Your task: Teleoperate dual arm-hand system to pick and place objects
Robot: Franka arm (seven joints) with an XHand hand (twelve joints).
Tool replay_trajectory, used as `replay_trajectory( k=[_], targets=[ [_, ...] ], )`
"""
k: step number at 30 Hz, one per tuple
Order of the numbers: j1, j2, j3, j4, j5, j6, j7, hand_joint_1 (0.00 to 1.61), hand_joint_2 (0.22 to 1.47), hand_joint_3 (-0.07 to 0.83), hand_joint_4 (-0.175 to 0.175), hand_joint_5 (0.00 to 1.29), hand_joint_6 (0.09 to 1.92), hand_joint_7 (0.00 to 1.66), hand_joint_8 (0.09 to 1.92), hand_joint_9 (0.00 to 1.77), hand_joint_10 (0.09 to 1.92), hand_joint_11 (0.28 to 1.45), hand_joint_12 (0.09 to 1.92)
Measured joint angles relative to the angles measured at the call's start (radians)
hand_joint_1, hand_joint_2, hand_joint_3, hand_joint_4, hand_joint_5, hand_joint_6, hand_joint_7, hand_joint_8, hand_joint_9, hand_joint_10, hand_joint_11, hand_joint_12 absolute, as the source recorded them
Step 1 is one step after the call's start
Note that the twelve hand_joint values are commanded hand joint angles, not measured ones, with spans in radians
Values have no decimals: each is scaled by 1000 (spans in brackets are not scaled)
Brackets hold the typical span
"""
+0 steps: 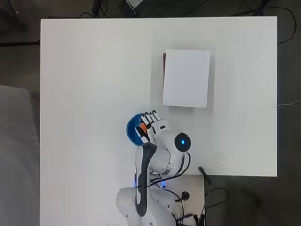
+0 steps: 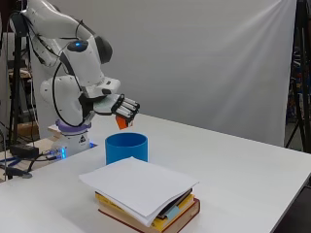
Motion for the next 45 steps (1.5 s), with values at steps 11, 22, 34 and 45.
replay_trajectory(
  k=[11, 22, 34, 45],
  targets=[
    [-1, 25, 2, -51, 6, 2, 49, 50, 938, 7, -5, 19, 87, 68, 87, 230, 152, 408, 94],
    [26, 184, 136, 257, 7, -75, 415, 86, 901, -9, 79, 165, 87, 228, 87, 357, 87, 457, 87],
    [17, 168, 175, 488, -56, -97, 587, 128, 1009, 10, 128, 346, 87, 358, 87, 440, 87, 458, 87],
    [8, 165, 187, 515, -104, -117, 675, 204, 1033, 7, 121, 332, 87, 350, 87, 436, 87, 445, 87]
  ],
)
